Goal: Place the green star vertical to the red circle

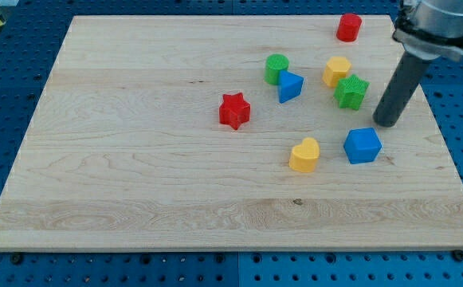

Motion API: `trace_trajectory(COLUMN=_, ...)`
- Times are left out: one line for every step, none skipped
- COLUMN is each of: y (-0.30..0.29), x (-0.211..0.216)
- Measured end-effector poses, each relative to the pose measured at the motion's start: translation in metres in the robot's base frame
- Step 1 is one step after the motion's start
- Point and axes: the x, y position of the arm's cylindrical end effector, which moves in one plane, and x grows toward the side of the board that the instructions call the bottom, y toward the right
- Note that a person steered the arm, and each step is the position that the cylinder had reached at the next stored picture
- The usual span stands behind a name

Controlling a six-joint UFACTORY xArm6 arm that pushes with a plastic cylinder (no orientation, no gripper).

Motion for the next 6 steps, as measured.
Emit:
trace_trajectory(y=-0.043, x=0.002)
trace_trajectory(y=-0.044, x=-0.039)
trace_trajectory(y=-0.023, x=-0.085)
trace_trajectory(y=-0.017, x=-0.091)
trace_trajectory(y=-0.017, x=-0.084)
trace_trajectory(y=-0.017, x=-0.085)
